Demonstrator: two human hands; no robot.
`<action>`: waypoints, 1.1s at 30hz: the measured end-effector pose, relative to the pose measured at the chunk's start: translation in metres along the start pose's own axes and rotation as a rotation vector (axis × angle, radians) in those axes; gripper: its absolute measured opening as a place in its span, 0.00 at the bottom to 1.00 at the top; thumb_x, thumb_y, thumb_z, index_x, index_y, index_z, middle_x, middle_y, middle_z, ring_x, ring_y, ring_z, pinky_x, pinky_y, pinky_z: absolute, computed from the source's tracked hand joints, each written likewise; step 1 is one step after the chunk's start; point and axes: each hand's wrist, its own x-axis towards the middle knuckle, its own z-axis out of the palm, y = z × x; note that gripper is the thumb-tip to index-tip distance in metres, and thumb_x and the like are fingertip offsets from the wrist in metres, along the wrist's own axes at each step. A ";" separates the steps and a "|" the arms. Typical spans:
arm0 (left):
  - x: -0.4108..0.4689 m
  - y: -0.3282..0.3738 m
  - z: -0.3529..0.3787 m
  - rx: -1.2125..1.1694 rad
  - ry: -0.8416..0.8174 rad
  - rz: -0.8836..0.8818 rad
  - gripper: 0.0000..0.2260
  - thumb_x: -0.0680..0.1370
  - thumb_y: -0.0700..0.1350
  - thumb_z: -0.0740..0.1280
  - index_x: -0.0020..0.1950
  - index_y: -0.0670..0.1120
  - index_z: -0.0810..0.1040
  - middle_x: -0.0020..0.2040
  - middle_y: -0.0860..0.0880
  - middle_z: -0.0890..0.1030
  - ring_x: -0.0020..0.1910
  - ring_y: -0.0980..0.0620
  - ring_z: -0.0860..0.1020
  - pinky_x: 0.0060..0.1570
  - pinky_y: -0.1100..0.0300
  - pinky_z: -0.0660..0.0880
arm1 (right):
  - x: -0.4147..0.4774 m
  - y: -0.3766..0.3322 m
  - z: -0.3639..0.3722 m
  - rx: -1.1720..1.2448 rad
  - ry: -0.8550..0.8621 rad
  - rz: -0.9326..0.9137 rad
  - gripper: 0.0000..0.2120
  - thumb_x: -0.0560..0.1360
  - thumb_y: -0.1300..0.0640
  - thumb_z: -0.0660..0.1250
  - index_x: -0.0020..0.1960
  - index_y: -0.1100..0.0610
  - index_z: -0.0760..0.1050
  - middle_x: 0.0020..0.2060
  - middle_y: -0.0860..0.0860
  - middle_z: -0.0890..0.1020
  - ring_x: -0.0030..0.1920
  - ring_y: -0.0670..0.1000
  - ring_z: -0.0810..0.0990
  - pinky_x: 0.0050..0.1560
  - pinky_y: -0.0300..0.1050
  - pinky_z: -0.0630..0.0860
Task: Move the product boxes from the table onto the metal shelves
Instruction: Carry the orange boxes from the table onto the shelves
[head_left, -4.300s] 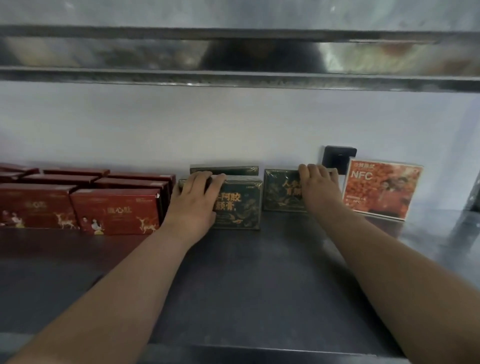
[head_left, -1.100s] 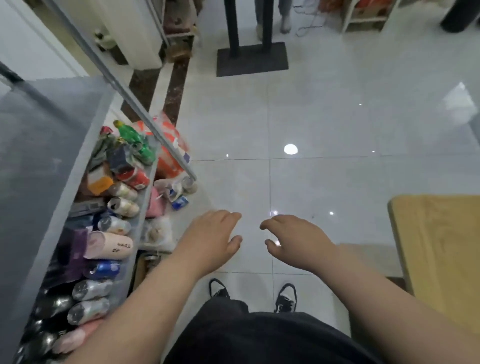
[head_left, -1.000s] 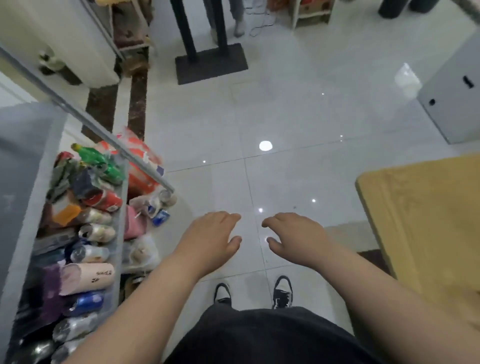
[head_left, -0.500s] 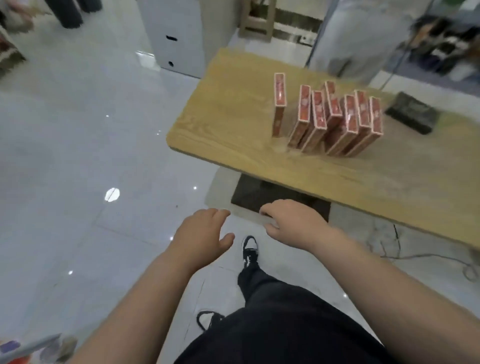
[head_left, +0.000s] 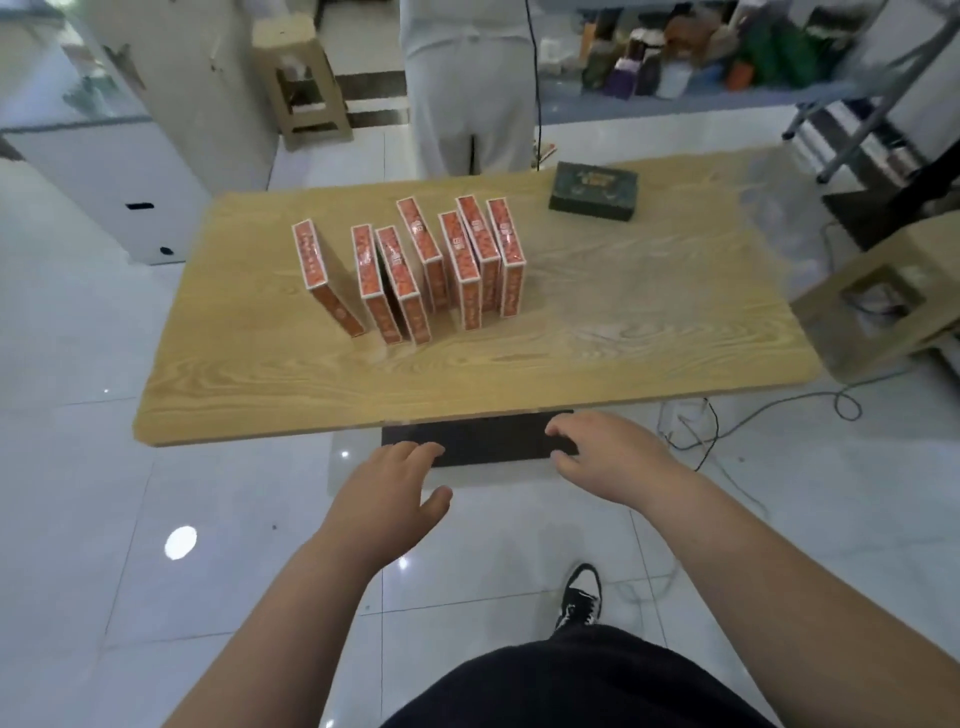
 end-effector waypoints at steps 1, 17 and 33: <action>0.011 0.008 0.001 0.002 0.002 -0.015 0.24 0.81 0.56 0.62 0.76 0.53 0.66 0.70 0.54 0.73 0.69 0.53 0.69 0.65 0.58 0.69 | 0.007 0.013 -0.006 0.011 0.002 -0.008 0.19 0.81 0.46 0.60 0.70 0.48 0.73 0.64 0.47 0.78 0.62 0.51 0.76 0.55 0.49 0.77; 0.121 0.033 0.002 -0.024 -0.001 -0.205 0.22 0.81 0.55 0.63 0.74 0.52 0.69 0.70 0.53 0.72 0.69 0.51 0.69 0.65 0.56 0.68 | 0.155 0.063 -0.092 0.224 0.038 -0.095 0.22 0.77 0.48 0.66 0.70 0.52 0.72 0.64 0.51 0.78 0.63 0.53 0.76 0.60 0.50 0.75; 0.320 0.008 -0.093 -0.005 0.124 0.223 0.17 0.79 0.49 0.67 0.67 0.47 0.77 0.60 0.46 0.79 0.60 0.43 0.76 0.59 0.48 0.73 | 0.295 0.073 -0.091 0.469 0.188 0.271 0.18 0.69 0.43 0.70 0.54 0.52 0.79 0.48 0.52 0.84 0.49 0.56 0.82 0.45 0.47 0.77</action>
